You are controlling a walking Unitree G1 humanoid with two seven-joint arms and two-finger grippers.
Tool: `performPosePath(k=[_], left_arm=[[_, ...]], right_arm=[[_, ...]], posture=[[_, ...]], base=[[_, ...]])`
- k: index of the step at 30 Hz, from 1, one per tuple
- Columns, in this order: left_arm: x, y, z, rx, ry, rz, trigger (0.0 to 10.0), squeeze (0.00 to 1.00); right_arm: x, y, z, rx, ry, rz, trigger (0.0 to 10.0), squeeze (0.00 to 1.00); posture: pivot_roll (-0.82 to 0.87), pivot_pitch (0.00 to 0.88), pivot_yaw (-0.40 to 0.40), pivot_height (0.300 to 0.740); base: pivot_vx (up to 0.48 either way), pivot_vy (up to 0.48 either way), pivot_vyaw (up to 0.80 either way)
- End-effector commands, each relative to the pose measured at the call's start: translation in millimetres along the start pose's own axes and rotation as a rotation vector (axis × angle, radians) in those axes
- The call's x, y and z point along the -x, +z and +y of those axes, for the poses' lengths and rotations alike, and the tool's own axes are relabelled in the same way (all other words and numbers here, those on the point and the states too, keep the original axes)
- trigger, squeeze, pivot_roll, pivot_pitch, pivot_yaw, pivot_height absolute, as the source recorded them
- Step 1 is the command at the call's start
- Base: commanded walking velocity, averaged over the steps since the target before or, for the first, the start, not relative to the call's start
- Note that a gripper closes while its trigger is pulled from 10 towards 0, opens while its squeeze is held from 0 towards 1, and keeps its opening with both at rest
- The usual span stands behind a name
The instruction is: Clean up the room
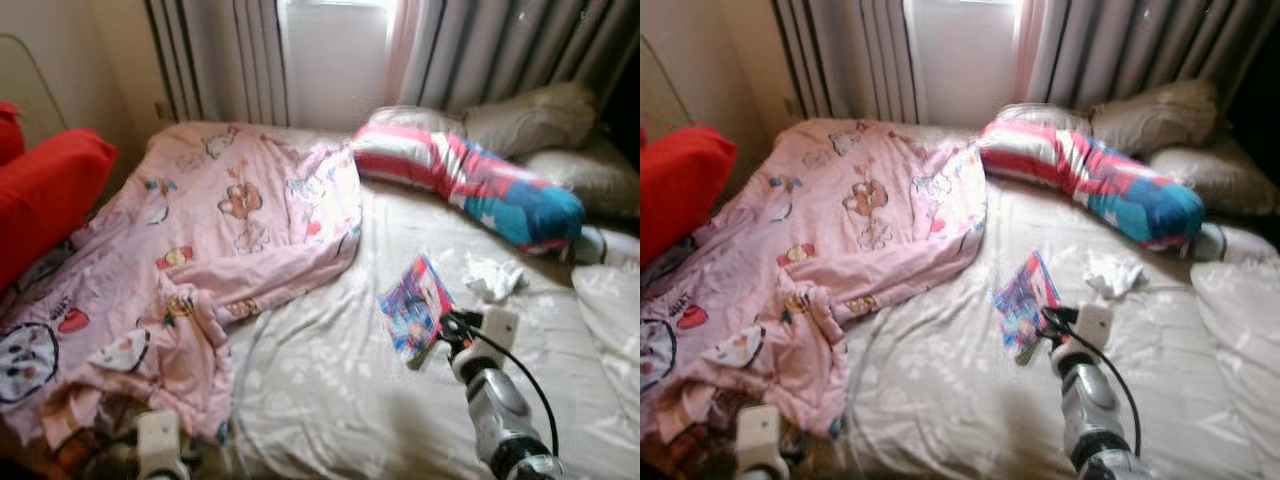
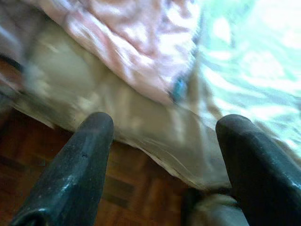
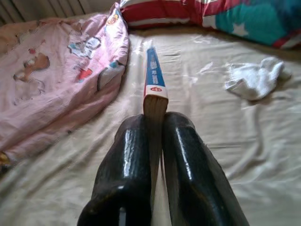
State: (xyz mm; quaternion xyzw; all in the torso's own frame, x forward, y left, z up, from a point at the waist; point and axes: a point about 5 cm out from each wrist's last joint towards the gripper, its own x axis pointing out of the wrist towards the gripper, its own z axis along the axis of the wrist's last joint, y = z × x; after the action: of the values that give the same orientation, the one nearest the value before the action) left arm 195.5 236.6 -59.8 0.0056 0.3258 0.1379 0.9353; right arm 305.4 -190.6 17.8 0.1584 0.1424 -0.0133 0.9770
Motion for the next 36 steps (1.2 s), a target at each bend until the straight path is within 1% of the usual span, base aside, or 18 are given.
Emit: performPosePath(k=[1, 4, 11, 13, 23, 30, 34, 36], left_arm=[[2.3, -7.4, 3.7, -0.005, 0.01, 0.033, 10.0, 0.0], [2.5, -7.9, 4.6, -0.004, 0.013, 0.035, 10.0, 0.0], [3.1, -9.3, 4.8, -0.003, 0.013, 0.039, 10.0, 0.0], [3.2, -9.6, 4.4, -0.005, 0.013, 0.04, 10.0, 0.0], [2.6, -7.9, 3.9, 0.0, 0.02, 0.034, 10.0, 0.0], [2.2, -7.6, 2.6, 0.014, 0.013, 0.036, 10.0, 0.0], [1.5, -5.5, 0.3, 0.019, 0.007, 0.028, 10.0, 0.0], [1.4, -5.2, 0.0, 0.021, 0.006, 0.027, 10.0, 0.0]], right_arm=[[-4.3, 13.7, 0.9, 0.005, 0.001, -0.059, 10.0, 0.0], [-4.9, 13.6, 1.2, -0.001, -0.004, -0.052, 10.0, 0.0], [-5.2, 12.5, 2.8, 0.01, 0.004, -0.044, 10.0, 0.0], [-5.0, 12.4, 2.8, 0.01, 0.003, -0.046, 10.0, 0.0], [-5.1, 12.4, 3.9, 0.019, 0.01, -0.047, 10.0, 0.0], [-5.6, 9.7, 9.9, 0.019, 0.049, -0.036, 10.0, 0.0], [-5.6, 8.3, 15.3, 0.065, 0.093, -0.03, 10.0, 0.0], [-5.4, 7.9, 16.2, 0.07, 0.101, -0.031, 10.0, 0.0]], posture=[[0.1, 0.023, -0.062, 0.738], [0.1, 0.026, -0.061, 0.738], [0.1, 0.033, -0.059, 0.738], [0.1, 0.035, -0.059, 0.738], [0.09, 0.039, -0.057, 0.738], [0.09, 0.041, -0.056, 0.738], [0.09, 0.041, -0.055, 0.738], [0.09, 0.041, -0.055, 0.738]], base=[[0.0, -0.472, 0.0], [0.0, -0.472, 0.0], [0.0, -0.472, -0.69], [0.0, -0.472, 0.0], [0.0, 0.0, 0.0], [0.0, 0.0, 0.0], [0.0, 0.0, 0.0], [0.0, 0.0, 0.0]])
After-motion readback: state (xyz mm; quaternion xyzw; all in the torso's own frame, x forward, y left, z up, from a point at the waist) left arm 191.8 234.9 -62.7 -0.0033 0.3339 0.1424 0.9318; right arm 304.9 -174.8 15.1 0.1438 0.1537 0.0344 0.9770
